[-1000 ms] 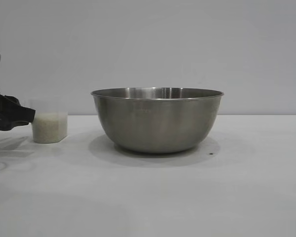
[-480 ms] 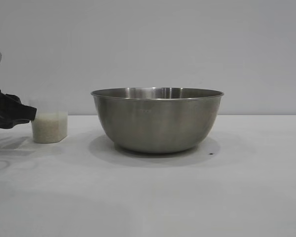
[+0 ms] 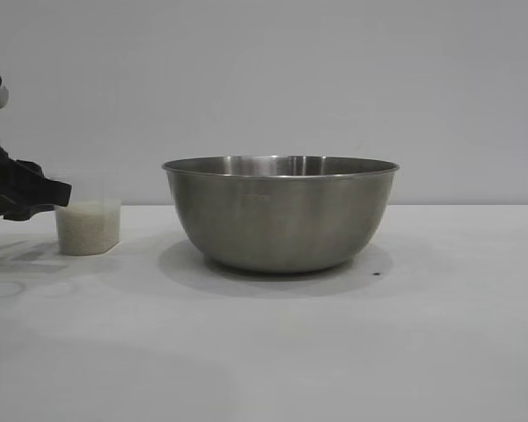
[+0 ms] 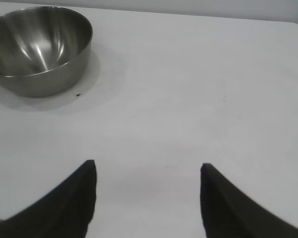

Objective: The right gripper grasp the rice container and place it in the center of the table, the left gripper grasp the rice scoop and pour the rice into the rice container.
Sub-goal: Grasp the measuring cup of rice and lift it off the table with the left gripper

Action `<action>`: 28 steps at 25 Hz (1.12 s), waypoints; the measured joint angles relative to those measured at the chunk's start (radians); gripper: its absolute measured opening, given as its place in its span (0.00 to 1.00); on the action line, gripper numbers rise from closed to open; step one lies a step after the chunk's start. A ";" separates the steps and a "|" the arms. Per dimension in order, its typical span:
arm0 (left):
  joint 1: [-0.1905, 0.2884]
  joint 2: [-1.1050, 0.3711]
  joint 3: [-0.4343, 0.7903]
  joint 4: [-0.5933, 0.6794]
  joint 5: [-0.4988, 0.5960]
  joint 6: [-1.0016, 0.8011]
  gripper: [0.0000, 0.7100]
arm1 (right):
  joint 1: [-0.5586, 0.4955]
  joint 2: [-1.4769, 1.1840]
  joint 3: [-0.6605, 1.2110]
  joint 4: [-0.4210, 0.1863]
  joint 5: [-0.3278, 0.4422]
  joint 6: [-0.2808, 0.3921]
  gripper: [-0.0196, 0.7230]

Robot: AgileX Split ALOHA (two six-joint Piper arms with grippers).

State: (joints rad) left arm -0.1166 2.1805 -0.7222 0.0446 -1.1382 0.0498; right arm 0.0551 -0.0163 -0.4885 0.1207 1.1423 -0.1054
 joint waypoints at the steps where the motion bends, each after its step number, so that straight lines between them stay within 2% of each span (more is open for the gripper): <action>1: 0.000 0.000 -0.002 0.000 0.000 0.000 0.34 | 0.000 0.000 0.000 0.000 0.000 0.000 0.62; 8: 0.000 0.023 -0.051 0.000 0.002 0.002 0.34 | 0.000 0.000 0.000 0.000 0.000 0.000 0.62; 15: -0.002 0.076 -0.059 -0.002 0.002 0.002 0.34 | 0.000 0.000 0.000 0.000 0.000 0.000 0.62; 28: -0.002 0.090 -0.093 -0.002 0.002 0.002 0.34 | 0.000 0.000 0.000 0.000 0.000 0.000 0.62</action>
State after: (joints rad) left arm -0.1182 2.2706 -0.8156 0.0427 -1.1363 0.0514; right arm 0.0551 -0.0163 -0.4885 0.1207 1.1423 -0.1054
